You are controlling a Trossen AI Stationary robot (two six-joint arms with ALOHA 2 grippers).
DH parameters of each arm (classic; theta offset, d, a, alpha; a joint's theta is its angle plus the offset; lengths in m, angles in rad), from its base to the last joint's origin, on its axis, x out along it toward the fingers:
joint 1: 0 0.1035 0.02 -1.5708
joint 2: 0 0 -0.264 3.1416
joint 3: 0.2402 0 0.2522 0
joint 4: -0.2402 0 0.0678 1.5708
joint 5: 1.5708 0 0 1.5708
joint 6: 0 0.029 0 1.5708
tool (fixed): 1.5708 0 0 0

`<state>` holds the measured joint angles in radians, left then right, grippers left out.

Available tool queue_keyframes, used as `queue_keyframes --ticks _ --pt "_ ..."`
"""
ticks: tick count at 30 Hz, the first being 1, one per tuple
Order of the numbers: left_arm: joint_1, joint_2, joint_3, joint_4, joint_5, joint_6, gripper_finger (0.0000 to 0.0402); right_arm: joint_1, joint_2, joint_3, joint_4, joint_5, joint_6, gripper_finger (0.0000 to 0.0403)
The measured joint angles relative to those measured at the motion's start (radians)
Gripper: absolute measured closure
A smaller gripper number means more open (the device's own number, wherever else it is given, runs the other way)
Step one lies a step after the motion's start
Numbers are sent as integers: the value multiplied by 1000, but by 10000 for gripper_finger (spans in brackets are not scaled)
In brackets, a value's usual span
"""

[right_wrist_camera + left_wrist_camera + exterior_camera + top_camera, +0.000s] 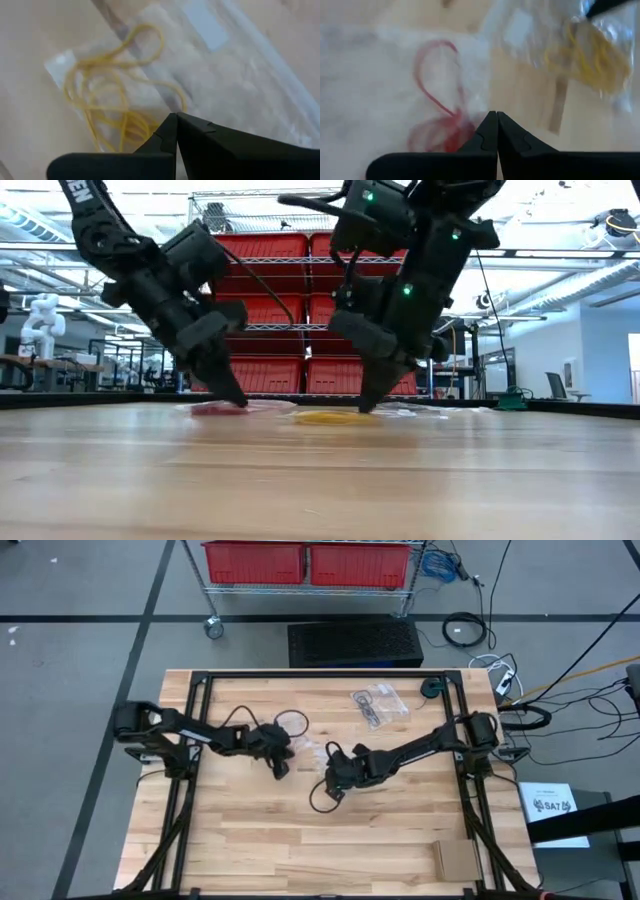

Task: Sort rubber bands
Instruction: Adjust the top left and bottom zip bags

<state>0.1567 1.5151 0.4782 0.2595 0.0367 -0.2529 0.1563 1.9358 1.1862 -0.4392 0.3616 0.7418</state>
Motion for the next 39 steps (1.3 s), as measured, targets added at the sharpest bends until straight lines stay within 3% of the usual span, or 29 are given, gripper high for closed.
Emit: queue_keyframes --ticks 11,13,17,19,24,29,39 --pt "-129 -71 -1 -179 20 52 400 23 0 0 26 -2 -83 403" --pt "-148 -115 -2 -157 -68 60 400 26 0 0 31 -2 -91 403" --pt "-145 -165 1 -119 -350 116 400 28 0 0 33 -1 -100 403" --pt "-127 -157 -1 -95 -387 133 400 27 0 0 33 -1 -108 403" --pt "-85 -59 0 -12 -387 137 400 27 0 0 51 -1 -128 403" --pt "-85 26 2 -42 -260 131 400 27 0 0 50 -1 -142 403" --pt "-194 -40 3 -170 -169 129 400 10 0 0 47 -1 -201 403"
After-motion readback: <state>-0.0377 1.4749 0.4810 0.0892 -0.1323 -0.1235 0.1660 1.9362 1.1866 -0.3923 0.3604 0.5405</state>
